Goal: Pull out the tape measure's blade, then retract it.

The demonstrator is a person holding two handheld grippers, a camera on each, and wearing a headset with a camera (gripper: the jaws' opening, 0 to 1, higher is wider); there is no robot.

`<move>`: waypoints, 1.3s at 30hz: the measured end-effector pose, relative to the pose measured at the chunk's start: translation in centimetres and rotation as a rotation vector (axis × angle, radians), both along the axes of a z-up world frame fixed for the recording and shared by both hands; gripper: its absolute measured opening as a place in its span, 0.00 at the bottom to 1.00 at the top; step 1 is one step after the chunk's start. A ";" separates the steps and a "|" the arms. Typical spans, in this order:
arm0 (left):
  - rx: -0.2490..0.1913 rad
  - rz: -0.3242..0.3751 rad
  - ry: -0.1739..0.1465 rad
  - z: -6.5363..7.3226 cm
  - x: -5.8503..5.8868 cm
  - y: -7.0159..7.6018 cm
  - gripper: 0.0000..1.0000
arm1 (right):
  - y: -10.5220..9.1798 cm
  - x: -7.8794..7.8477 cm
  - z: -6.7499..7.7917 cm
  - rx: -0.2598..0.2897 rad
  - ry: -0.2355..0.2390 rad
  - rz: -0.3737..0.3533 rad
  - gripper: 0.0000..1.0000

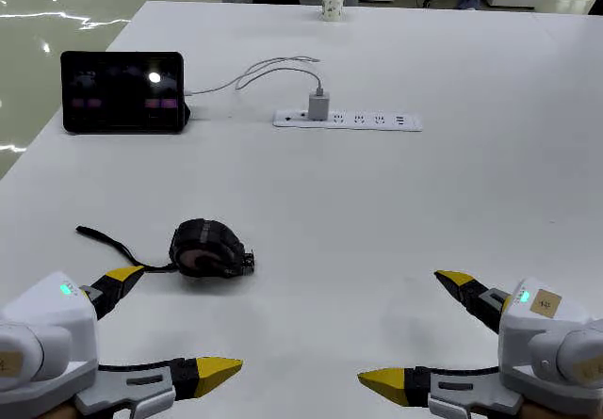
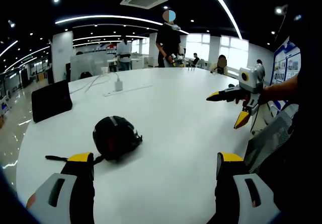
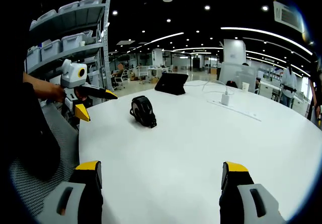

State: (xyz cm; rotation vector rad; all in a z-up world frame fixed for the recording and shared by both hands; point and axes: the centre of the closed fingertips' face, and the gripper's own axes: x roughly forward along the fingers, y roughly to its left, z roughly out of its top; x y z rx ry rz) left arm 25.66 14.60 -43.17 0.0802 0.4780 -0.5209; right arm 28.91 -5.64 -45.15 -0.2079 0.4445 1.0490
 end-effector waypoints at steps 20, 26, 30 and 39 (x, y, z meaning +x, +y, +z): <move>0.002 -0.006 0.007 -0.1 0.1 0.1 0.98 | -0.1 -0.1 -0.1 -0.008 0.004 0.003 0.99; 0.007 -0.007 0.009 -0.2 0.1 0.2 0.96 | 0.0 -0.1 -0.1 -0.010 0.004 0.006 0.99; 0.010 -0.006 0.008 -0.2 0.1 0.2 0.96 | 0.0 -0.1 -0.1 -0.013 0.004 0.007 0.99; 0.005 -0.008 0.012 -0.1 0.0 0.1 0.95 | -0.1 0.0 -0.1 -0.017 0.002 0.009 0.99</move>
